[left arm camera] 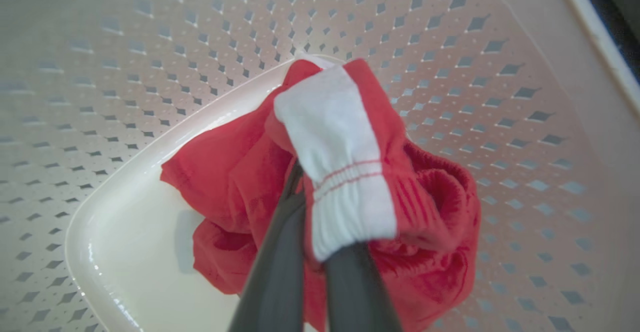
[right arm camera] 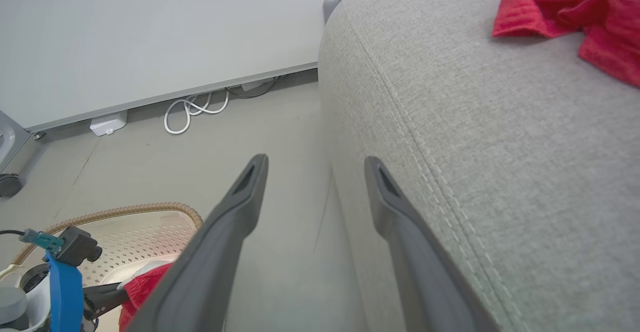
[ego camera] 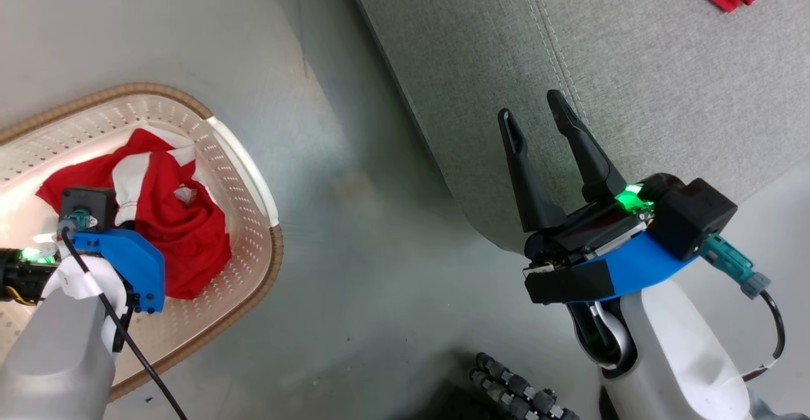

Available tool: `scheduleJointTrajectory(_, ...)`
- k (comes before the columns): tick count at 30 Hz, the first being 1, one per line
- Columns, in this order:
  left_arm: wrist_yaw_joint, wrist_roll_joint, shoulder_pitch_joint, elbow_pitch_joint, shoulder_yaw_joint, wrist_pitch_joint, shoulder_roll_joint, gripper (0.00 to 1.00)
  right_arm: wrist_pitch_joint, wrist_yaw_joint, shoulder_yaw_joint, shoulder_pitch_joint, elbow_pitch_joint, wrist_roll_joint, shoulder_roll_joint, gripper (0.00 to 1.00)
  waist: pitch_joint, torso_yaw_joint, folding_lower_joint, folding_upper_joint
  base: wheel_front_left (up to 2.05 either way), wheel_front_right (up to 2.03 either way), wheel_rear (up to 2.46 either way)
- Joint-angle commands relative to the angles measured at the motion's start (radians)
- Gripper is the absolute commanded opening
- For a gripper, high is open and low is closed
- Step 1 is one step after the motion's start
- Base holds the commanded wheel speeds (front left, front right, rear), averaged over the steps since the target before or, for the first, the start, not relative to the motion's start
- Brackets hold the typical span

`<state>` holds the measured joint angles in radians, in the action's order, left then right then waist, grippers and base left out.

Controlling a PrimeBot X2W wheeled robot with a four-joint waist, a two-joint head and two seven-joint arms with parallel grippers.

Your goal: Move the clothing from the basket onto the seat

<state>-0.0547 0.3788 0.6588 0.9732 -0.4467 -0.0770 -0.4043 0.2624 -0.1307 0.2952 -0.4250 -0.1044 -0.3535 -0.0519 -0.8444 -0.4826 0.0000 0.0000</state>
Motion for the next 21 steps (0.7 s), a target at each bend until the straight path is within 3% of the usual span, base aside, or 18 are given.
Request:
scheduleJointTrajectory(1, -0.006, 0.004, 0.004, 0.006, -0.003, -0.011, 0.003, 0.0, 0.004, 0.0, 0.001, -0.013, -0.004, 0.008, 0.003, 1.0, 0.017, 0.009, 0.0, 0.0, 0.0, 0.0, 0.0)
scheduleJointTrajectory(12, -0.043, 0.024, -0.017, 0.067, -0.039, -0.104, 0.101, 0.0, 0.004, 0.0, -0.039, 0.018, -0.031, 0.087, 0.002, 1.0, 0.188, 0.093, 0.0, 0.0, 0.0, 0.0, 0.0)
scheduleJointTrajectory(21, -0.072, 0.043, -0.034, 0.127, -0.094, -0.171, 0.224, 0.0, 0.004, 0.0, -0.078, 0.071, -0.072, 0.159, 0.002, 1.0, 0.391, 0.205, 0.0, 0.0, 0.0, 0.0, 0.0)
